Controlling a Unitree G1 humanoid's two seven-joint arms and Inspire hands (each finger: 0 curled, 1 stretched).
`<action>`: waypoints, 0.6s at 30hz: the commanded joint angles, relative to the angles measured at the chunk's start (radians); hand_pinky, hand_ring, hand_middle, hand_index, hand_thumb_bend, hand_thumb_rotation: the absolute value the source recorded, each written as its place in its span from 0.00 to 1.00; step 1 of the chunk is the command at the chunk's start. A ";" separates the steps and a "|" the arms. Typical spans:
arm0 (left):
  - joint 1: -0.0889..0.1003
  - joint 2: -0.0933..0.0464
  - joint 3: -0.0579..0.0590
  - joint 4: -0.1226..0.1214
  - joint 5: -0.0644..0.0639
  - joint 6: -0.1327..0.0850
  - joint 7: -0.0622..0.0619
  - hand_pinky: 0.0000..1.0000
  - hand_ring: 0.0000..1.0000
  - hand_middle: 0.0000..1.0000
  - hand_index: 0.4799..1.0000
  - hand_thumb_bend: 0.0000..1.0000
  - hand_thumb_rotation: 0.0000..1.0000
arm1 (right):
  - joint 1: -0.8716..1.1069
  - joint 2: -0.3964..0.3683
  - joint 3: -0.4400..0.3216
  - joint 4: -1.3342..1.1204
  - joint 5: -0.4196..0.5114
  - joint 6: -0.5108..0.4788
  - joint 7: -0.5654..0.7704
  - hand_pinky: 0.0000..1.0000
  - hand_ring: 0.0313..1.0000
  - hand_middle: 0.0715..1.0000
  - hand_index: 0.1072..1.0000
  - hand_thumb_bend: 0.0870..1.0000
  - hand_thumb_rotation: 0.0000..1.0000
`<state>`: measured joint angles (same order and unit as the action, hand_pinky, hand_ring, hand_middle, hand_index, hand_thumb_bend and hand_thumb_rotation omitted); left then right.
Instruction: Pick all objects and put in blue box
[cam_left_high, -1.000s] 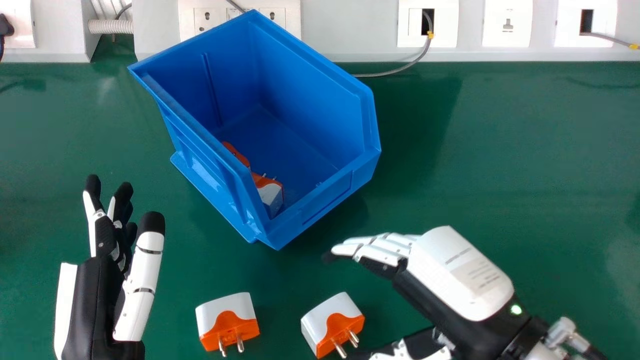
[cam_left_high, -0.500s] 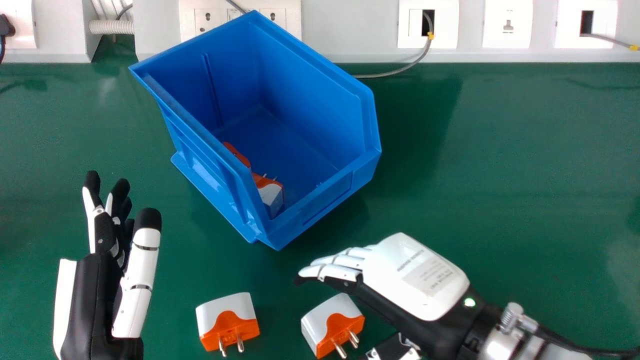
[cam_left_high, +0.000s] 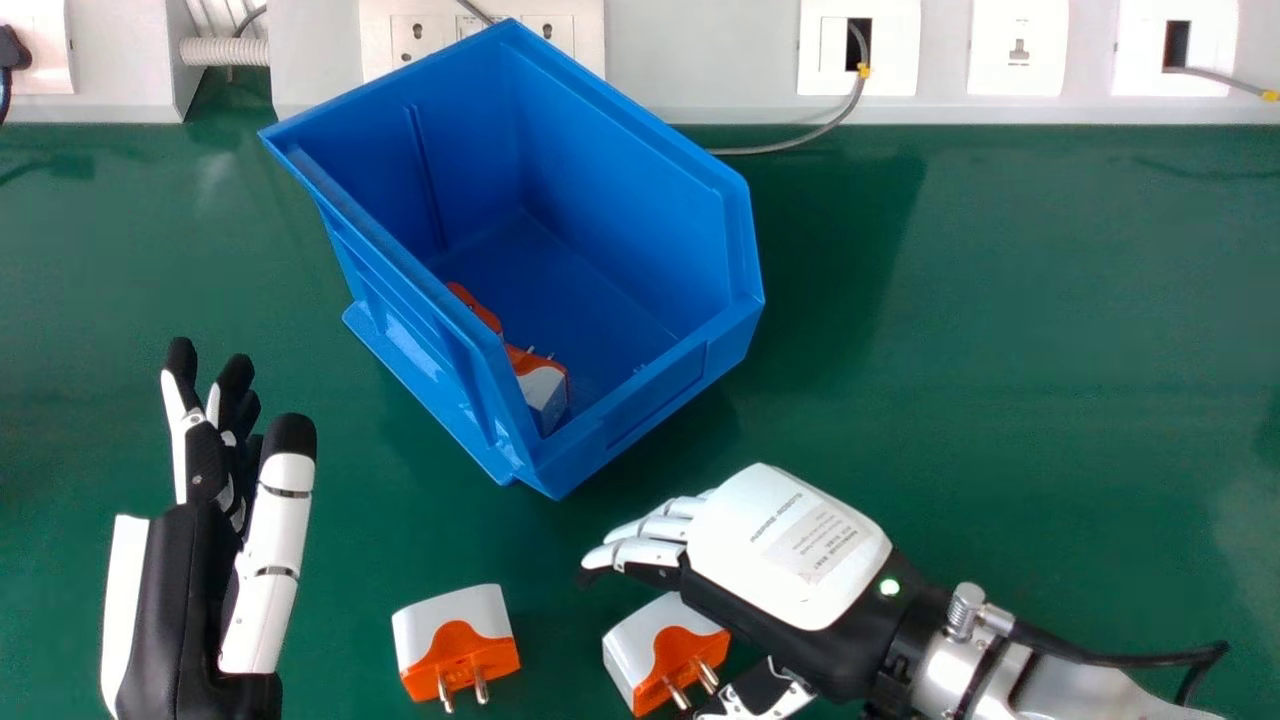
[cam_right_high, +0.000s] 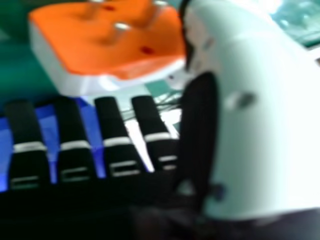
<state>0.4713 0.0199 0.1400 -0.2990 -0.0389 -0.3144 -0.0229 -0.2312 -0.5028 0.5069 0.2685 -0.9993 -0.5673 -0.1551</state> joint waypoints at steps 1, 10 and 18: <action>0.003 0.010 0.008 -0.031 -0.005 0.000 -0.005 1.00 1.00 1.00 1.00 0.40 0.83 | -0.041 -0.006 0.013 0.013 -0.021 -0.016 -0.037 0.59 0.72 0.76 0.73 0.48 0.17; 0.007 0.011 0.016 -0.051 -0.008 0.018 -0.004 1.00 1.00 0.99 0.98 0.37 0.82 | -0.118 -0.015 0.074 0.135 -0.103 -0.019 -0.148 0.57 0.71 0.74 0.70 0.62 0.09; 0.004 0.012 0.023 -0.062 -0.008 0.031 -0.001 1.00 1.00 0.99 0.97 0.35 0.81 | -0.184 0.001 0.133 0.275 -0.144 -0.007 -0.297 0.46 0.55 0.58 0.53 0.44 0.00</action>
<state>0.4756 0.0250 0.1566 -0.3321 -0.0410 -0.2826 -0.0216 -0.3912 -0.5061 0.6362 0.5082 -1.1216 -0.5995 -0.4238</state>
